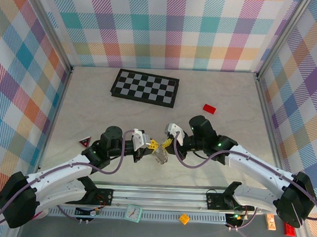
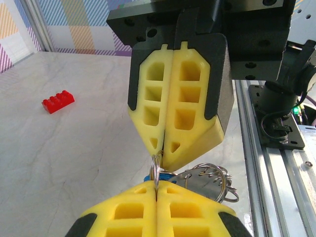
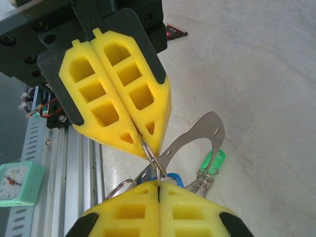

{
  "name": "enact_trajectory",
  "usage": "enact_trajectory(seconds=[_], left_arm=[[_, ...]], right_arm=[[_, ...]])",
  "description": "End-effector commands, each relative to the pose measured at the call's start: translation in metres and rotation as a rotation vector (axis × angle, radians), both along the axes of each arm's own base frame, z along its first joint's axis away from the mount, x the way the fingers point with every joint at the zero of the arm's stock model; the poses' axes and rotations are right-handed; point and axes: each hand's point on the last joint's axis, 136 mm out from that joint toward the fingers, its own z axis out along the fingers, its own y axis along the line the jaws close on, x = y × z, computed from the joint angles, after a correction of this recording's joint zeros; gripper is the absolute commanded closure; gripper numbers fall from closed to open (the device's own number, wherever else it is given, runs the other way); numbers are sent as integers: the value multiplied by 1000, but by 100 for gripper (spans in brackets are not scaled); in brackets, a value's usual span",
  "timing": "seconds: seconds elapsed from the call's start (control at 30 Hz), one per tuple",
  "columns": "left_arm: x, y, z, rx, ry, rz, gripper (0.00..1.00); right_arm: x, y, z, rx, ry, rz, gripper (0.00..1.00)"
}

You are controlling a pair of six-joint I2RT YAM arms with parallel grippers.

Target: Put the keys on the keyring

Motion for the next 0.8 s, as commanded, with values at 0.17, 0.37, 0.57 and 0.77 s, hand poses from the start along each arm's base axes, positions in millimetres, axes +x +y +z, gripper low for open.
enact_trajectory(seconds=[0.17, 0.37, 0.57, 0.77], left_arm=[[-6, -3, 18, -63, -48, -36, 100], [-6, -4, 20, -73, -56, -40, 100], [-6, -3, 18, -71, -56, -36, 100], [-6, -3, 19, -75, -55, -38, 100]], right_arm=[[6, 0, -1, -21, -62, 5, 100], [6, 2, -18, -76, -11, 17, 100], [2, 3, -7, -36, -18, 35, 100], [4, 0, 4, 6, -77, 5, 78]])
